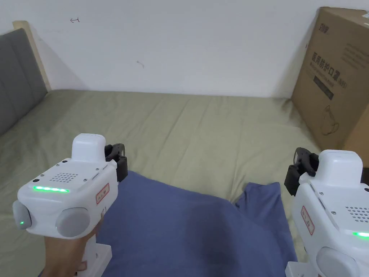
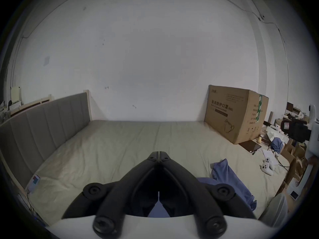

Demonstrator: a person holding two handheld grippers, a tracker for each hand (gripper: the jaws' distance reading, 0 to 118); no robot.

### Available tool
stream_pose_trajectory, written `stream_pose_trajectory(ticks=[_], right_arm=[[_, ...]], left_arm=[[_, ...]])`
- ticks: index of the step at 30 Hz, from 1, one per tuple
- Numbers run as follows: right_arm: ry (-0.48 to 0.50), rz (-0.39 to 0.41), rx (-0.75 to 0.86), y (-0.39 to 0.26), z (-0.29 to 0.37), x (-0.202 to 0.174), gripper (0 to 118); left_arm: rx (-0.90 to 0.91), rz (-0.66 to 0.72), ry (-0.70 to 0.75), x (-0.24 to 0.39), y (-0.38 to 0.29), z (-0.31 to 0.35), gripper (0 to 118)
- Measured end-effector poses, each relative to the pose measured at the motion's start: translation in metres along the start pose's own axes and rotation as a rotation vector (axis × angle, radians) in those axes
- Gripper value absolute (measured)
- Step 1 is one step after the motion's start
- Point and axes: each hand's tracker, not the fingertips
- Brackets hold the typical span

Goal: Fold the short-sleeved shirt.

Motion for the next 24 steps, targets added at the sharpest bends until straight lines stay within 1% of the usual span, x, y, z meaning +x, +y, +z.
stream_pose_trajectory(ticks=[2,3,5,6,9,10,11,12,13,15,16,17,20,22,23,24], right_arm=[[0.001,0.004,-0.002,-0.001,-0.010,0.001,0],[0.001,0.008,-0.009,0.000,-0.017,0.001,0],[0.001,0.011,-0.018,-0.002,-0.029,0.001,0],[0.002,0.013,-0.025,-0.003,-0.036,0.002,0],[0.002,0.025,-0.051,-0.007,-0.058,0.004,0],[0.003,0.024,-0.060,-0.009,-0.065,0.006,0],[0.005,0.023,-0.067,-0.011,-0.072,0.007,0],[0.003,0.024,-0.076,-0.013,-0.080,0.009,0],[-0.003,0.030,-0.087,-0.015,-0.087,0.010,0],[-0.017,0.043,-0.107,-0.022,-0.102,0.013,0],[-0.026,0.048,-0.119,-0.025,-0.108,0.015,0],[-0.033,0.051,-0.129,-0.029,-0.114,0.017,0],[-0.056,0.055,-0.167,-0.042,-0.127,0.026,0],[-0.074,0.055,-0.196,-0.052,-0.135,0.032,0],[-0.083,0.056,-0.209,-0.057,-0.138,0.035,0],[-0.089,0.056,-0.224,-0.062,-0.141,0.038,0]], left_arm=[[-0.078,0.048,-0.063,-0.010,-0.002,-0.023,0],[-0.123,0.037,-0.075,-0.016,-0.003,-0.037,0],[-0.214,0.016,-0.061,-0.026,-0.005,-0.069,0],[-0.267,0.008,-0.077,-0.033,-0.008,-0.087,0],[-0.386,-0.009,-0.043,-0.051,-0.019,-0.137,0],[-0.428,-0.009,-0.040,-0.058,-0.024,-0.154,6],[-0.458,-0.008,-0.022,-0.064,-0.028,-0.170,6],[-0.486,0.013,0.007,-0.071,-0.034,-0.186,9],[-0.520,0.039,0.011,-0.076,-0.039,-0.203,29],[-0.627,0.078,0.025,-0.090,-0.056,-0.245,87],[-0.663,0.088,0.072,-0.095,-0.063,-0.263,105],[-0.682,0.106,0.103,-0.098,-0.069,-0.278,106],[-0.733,0.137,0.105,-0.111,-0.088,-0.321,106],[-0.780,0.139,0.144,-0.113,-0.101,-0.342,106],[-0.803,0.127,0.140,-0.113,-0.105,-0.348,102],[-0.817,0.109,0.144,-0.111,-0.110,-0.354,93]])
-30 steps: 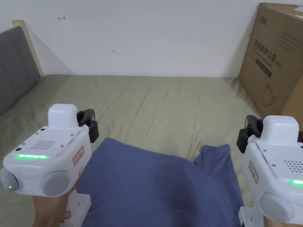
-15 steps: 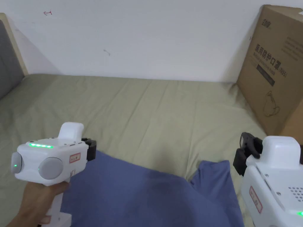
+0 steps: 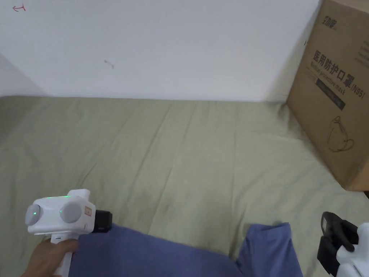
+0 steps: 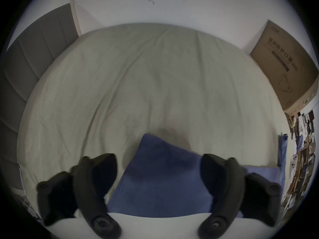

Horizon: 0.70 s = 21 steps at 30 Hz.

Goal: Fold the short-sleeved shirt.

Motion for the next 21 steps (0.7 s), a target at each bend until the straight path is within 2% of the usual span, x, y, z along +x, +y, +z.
stream_pose_trajectory(ticks=[1,2,3,5,6,7,9,10,12,13,14,15,19,21], right_arm=[[-0.005,0.001,-0.017,-0.004,-0.004,0.002,0],[-0.008,-0.001,-0.032,-0.008,-0.007,0.004,0],[-0.005,-0.013,-0.056,-0.011,-0.009,0.007,0],[0.011,-0.060,-0.108,-0.015,-0.014,0.012,0],[0.017,-0.081,-0.133,-0.017,-0.017,0.015,0],[0.017,-0.099,-0.159,-0.019,-0.021,0.018,0],[0.025,-0.137,-0.213,-0.027,-0.032,0.023,0],[0.038,-0.148,-0.258,-0.033,-0.039,0.026,9],[0.055,-0.165,-0.328,-0.051,-0.053,0.032,46],[0.052,-0.154,-0.374,-0.063,-0.061,0.032,81],[0.043,-0.159,-0.420,-0.074,-0.068,0.032,97],[0.042,-0.134,-0.474,-0.087,-0.077,0.031,104],[0.069,-0.075,-0.622,-0.123,-0.098,0.020,103],[0.051,-0.030,-0.691,-0.138,-0.108,0.014,103]], left_arm=[[-0.005,-0.017,0.008,0.002,-0.003,-0.006,72],[-0.031,-0.045,0.029,0.007,-0.007,-0.009,70],[0.030,-0.071,0.044,0.012,-0.010,-0.004,67],[0.037,-0.072,0.030,0.018,-0.013,0.005,34],[0.074,-0.107,0.025,0.024,-0.014,0.010,7],[0.080,-0.129,0.033,0.030,-0.015,0.012,1],[0.085,-0.138,0.037,0.032,-0.018,0.022,1],[0.103,-0.141,0.026,0.034,-0.021,0.032,1],[0.166,-0.123,-0.038,0.036,-0.028,0.060,1],[0.197,-0.110,-0.062,0.031,-0.031,0.074,1],[0.218,-0.103,-0.078,0.031,-0.034,0.087,1],[0.234,-0.101,-0.098,0.030,-0.037,0.101,1],[0.271,-0.114,-0.136,0.026,-0.046,0.146,1],[0.284,-0.116,-0.139,0.026,-0.051,0.163,1]])
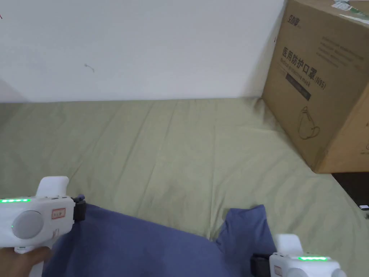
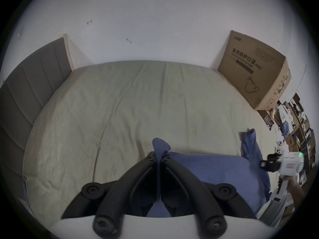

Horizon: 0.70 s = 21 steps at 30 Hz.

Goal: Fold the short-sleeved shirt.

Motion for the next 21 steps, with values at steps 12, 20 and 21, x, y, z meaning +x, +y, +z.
stream_pose_trajectory(ticks=[12,20,21], right_arm=[[0.054,0.006,0.145,-0.002,0.066,-0.010,4],[0.113,0.088,0.498,0.047,0.186,-0.010,4],[0.112,0.100,0.544,0.058,0.200,-0.014,4]], left_arm=[[0.050,0.063,-0.003,-0.004,-0.026,0.073,1],[0.176,0.098,0.047,-0.037,-0.010,0.135,1],[0.206,0.102,0.061,-0.042,-0.002,0.144,1]])
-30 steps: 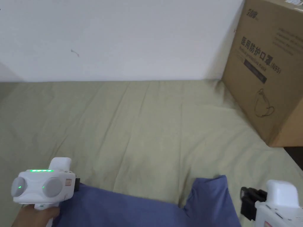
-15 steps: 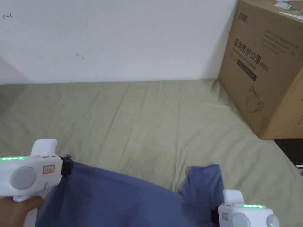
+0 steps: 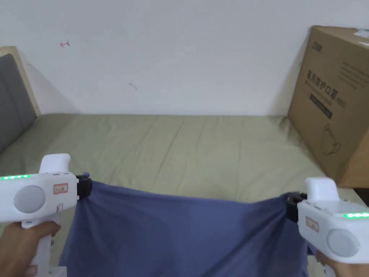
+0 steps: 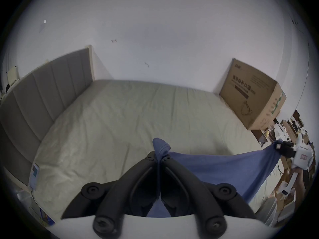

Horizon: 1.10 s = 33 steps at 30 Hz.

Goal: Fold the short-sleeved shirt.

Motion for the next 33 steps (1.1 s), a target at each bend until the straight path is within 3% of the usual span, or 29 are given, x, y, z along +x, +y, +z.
stream_pose_trajectory(ticks=[14,21,26,33], right_arm=[[0.041,0.039,0.451,0.210,0.047,-0.028,4],[0.047,0.009,0.527,0.277,0.037,-0.018,4],[0.051,0.012,0.527,0.294,0.012,-0.009,4],[0.088,0.015,0.442,0.248,-0.053,0.001,4]], left_arm=[[0.342,0.006,0.060,0.003,0.173,0.078,1],[0.437,0.016,0.065,0.011,0.238,0.067,1],[0.461,0.027,0.063,0.014,0.262,0.045,1],[0.388,-0.022,0.099,0.005,0.237,-0.024,1]])
